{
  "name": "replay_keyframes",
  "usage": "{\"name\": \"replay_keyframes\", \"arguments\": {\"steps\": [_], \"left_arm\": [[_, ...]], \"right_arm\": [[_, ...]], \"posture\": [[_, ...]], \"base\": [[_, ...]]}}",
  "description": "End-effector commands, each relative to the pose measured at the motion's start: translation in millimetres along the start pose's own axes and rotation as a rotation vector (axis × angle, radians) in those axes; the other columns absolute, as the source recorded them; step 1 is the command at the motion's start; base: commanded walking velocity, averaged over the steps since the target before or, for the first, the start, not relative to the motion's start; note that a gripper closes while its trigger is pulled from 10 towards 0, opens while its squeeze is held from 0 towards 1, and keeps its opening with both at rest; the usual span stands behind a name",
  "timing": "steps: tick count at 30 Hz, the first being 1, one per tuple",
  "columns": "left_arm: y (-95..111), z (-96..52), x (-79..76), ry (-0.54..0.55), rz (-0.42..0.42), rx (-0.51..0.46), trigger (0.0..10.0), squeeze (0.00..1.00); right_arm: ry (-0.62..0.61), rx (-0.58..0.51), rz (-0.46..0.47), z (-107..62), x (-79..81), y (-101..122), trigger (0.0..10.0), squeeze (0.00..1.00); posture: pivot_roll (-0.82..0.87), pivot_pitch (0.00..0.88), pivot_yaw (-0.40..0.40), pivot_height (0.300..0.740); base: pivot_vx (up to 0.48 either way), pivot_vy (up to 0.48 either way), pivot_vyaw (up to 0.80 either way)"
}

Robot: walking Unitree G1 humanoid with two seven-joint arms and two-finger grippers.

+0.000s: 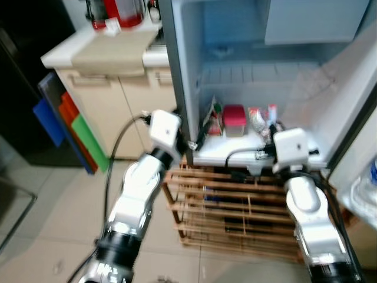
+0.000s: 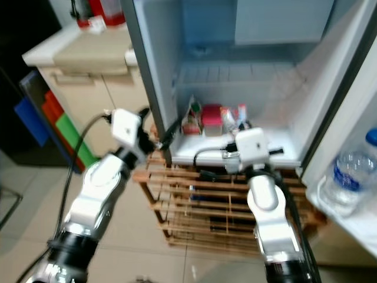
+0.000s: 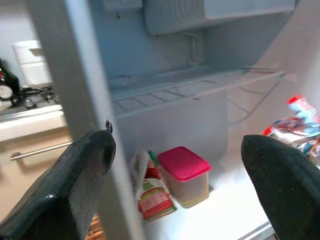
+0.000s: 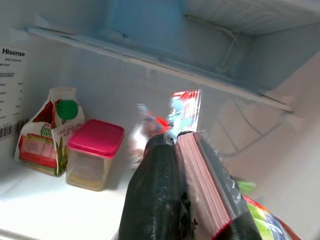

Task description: Restocking fridge

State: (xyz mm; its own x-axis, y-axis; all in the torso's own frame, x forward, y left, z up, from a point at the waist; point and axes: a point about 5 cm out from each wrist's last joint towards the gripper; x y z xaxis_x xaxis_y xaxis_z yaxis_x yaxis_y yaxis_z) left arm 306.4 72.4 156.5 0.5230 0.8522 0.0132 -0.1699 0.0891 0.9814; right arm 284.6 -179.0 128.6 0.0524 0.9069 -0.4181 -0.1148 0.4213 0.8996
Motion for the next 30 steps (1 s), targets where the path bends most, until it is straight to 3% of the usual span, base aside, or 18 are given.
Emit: {"name": "replay_keyframes", "arguments": {"steps": [1,8,12,15,19,21,26,30], "left_arm": [[5.7,-0.2,5.4,0.001,0.007,-0.003,10.0,0.00],[-8.8,-5.6,-9.9,-0.167,0.036,0.092,10.0,0.00],[-12.0,-7.8,-10.9,-0.184,0.042,0.112,10.0,0.00],[-14.6,-21.4,-9.4,-0.198,0.069,0.151,10.0,0.00],[-9.5,-44.1,-10.2,-0.210,0.093,0.159,10.0,0.00],[-9.9,-46.6,-10.3,-0.216,0.097,0.166,10.0,0.00],[-5.8,-72.9,-11.8,-0.235,0.071,0.215,10.0,0.00],[-2.2,-83.6,-12.9,-0.218,0.060,0.241,10.0,0.00]], "right_arm": [[0.016,-0.051,-0.002,5.7,5.7,10.2,0.0,0.13],[-0.031,-0.025,-0.084,36.1,15.0,7.3,0.0,0.14],[-0.044,-0.019,-0.104,43.7,17.9,8.1,0.0,0.13],[-0.082,0.026,-0.176,61.4,34.4,10.0,0.0,0.09],[-0.092,0.051,-0.198,68.5,52.0,9.1,0.0,0.01],[-0.090,0.058,-0.202,69.7,53.3,8.2,0.0,0.00],[-0.125,0.069,-0.263,76.2,56.3,7.2,0.0,0.00],[-0.166,0.057,-0.303,81.5,54.6,10.5,0.0,0.00]], "posture": [[-0.13,0.000,0.091,0.740],[-0.08,0.000,0.091,0.740],[-0.07,0.000,0.090,0.740],[-0.01,0.004,0.088,0.740],[0.04,0.051,0.092,0.740],[0.05,0.058,0.093,0.740],[0.10,0.124,0.112,0.740],[0.12,0.156,0.120,0.740]], "base": [[0.000,0.000,0.00],[0.000,0.000,0.00],[0.000,0.000,0.00],[0.000,0.000,0.00],[0.000,0.000,0.00],[0.000,0.000,0.00],[0.000,0.000,0.00],[0.000,0.000,0.00]]}}
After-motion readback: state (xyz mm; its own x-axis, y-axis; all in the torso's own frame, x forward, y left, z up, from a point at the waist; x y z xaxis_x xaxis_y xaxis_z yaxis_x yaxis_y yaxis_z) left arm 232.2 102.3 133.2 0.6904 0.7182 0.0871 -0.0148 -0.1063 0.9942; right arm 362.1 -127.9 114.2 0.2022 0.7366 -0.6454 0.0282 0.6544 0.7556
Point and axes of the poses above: a point about 5 cm out from each wrist's last joint towards the gripper, its own z axis pointing out of the wrist towards the gripper, its own y axis along the axis of the wrist's last joint, x = y × z, and after that the axes turned 3 degrees about -z, right-handed
